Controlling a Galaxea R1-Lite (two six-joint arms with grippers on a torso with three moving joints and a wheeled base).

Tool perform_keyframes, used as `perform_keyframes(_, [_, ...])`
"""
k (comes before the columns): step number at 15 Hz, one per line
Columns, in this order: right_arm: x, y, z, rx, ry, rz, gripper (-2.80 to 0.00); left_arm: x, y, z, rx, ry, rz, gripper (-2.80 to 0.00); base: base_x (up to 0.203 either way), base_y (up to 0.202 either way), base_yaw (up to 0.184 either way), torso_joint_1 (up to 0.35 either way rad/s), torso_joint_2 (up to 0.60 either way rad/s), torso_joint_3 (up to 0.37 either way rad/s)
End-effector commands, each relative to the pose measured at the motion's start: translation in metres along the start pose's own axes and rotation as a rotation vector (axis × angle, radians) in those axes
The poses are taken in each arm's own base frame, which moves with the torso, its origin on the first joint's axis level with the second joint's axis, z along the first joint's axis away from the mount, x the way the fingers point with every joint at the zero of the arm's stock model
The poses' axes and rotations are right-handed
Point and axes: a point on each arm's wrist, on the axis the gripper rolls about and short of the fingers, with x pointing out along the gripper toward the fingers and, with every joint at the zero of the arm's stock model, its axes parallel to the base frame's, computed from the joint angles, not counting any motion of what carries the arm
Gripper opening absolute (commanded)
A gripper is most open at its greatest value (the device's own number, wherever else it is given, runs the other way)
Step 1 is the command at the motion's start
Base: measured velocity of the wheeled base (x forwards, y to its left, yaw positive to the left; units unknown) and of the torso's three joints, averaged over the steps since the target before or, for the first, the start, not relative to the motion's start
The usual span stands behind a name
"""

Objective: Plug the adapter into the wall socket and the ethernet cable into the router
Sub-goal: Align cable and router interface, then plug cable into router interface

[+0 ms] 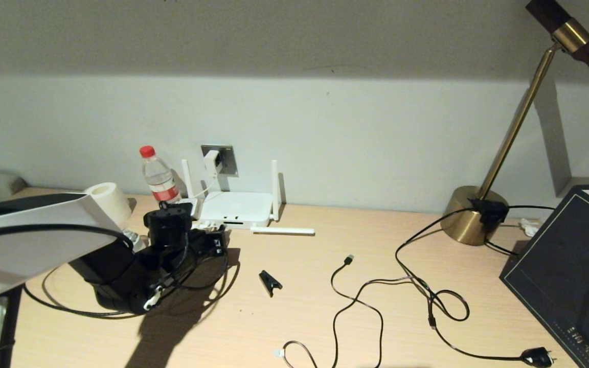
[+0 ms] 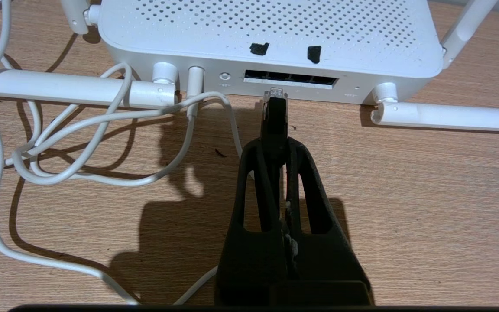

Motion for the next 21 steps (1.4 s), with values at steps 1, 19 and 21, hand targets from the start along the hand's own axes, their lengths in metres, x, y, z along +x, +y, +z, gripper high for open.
perform_keyframes(1, [0.0011, 0.0001, -0.0042, 0.000, 0.016, 0.002, -2.80, 0.0005, -0.0002, 0.0005, -0.001, -0.006, 0.000, -2.80, 0.000, 0.000, 0.000, 0.000, 0.00, 0.000])
perform_keyframes(19, [0.0012, 0.0002, -0.0046, 0.000, 0.017, 0.002, -2.80, 0.0025, -0.0017, 0.0029, -0.001, -0.017, -0.002, -2.80, 0.000, 0.000, 0.000, 0.000, 0.00, 0.000])
perform_keyframes(21, [0.0012, 0.0002, -0.0046, 0.000, 0.017, 0.002, -2.80, 0.0047, -0.0016, 0.0003, -0.001, -0.012, -0.002, -2.80, 0.000, 0.000, 0.000, 0.000, 0.00, 0.000])
